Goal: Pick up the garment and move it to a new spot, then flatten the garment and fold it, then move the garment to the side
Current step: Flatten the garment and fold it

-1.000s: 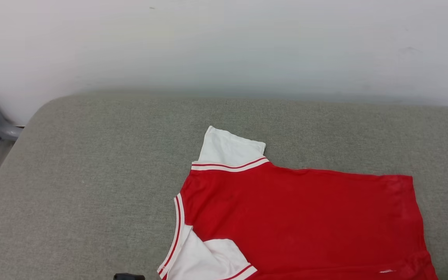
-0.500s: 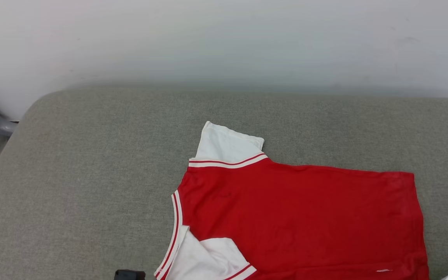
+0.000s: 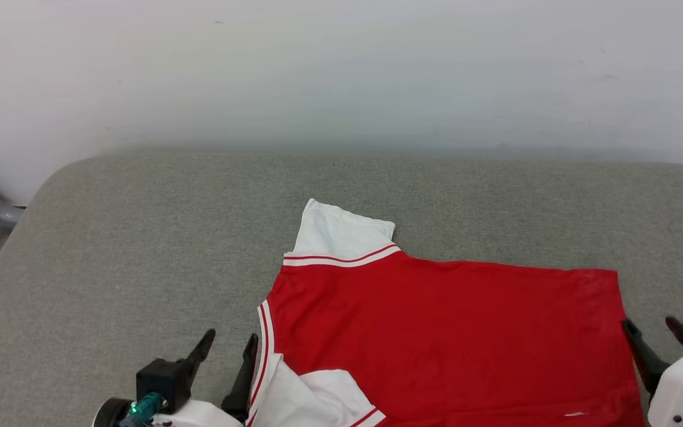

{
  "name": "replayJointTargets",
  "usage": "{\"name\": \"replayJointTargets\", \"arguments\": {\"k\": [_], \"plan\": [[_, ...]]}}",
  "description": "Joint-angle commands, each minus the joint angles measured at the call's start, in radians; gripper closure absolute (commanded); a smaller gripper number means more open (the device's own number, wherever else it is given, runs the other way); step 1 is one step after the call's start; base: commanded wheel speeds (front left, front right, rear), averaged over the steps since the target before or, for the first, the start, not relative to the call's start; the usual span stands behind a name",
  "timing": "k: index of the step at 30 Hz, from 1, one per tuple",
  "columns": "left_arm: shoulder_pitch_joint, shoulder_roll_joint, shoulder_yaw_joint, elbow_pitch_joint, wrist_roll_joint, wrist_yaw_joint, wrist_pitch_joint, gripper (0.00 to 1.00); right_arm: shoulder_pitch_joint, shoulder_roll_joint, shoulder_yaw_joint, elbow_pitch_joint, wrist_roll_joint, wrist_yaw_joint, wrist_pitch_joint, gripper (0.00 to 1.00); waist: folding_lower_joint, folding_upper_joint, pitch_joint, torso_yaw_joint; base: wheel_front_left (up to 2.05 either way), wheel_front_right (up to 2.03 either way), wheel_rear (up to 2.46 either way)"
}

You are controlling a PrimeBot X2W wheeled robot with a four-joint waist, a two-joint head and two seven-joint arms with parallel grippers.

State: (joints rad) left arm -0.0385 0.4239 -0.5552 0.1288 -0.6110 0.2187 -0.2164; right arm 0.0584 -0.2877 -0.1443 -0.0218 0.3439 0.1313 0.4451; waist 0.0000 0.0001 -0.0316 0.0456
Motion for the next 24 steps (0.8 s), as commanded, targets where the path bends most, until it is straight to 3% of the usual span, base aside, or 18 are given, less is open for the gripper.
{"name": "replayJointTargets", "arguments": {"k": [1,6,10,14,19,24], "plan": [[-0.014,-0.003,0.008,-0.006,0.01,-0.001,-0.013,0.0,-0.011,-0.002,0.008,-0.009,0.005,-0.001,-0.026,0.0,0.0,-0.0001,-0.001,-0.003,0.0,0.0,0.0],[-0.017,-0.033,0.067,-0.055,0.063,0.01,-0.048,0.0,-0.03,0.012,0.051,-0.028,0.003,-0.001,-0.22,0.0,0.0,-0.0001,0.004,-0.02,0.0,0.0,0.0],[-0.001,-0.072,0.139,-0.122,0.126,-0.009,-0.05,0.0,-0.036,0.036,0.07,-0.016,-0.006,-0.001,-0.352,0.0,0.0,-0.0001,0.02,-0.042,0.0,0.0,0.0],[0.007,-0.081,0.176,-0.125,0.172,-0.049,-0.049,0.0,-0.046,0.062,0.088,0.009,-0.019,-0.001,-0.416,0.0,0.0,-0.0001,0.042,-0.076,0.0,0.0,0.0],[-0.092,-0.048,0.182,-0.079,0.19,-0.107,-0.031,0.0,-0.08,0.08,0.104,0.006,-0.029,-0.001,-0.458,0.0,0.0,-0.0001,0.106,-0.122,0.0,0.0,0.0],[-0.283,-0.002,0.17,-0.042,0.168,-0.188,0.115,0.0,-0.125,0.09,0.101,-0.023,-0.043,-0.001,-0.474,0.0,0.0,-0.0001,0.208,-0.158,0.0,0.0,0.0]]}}
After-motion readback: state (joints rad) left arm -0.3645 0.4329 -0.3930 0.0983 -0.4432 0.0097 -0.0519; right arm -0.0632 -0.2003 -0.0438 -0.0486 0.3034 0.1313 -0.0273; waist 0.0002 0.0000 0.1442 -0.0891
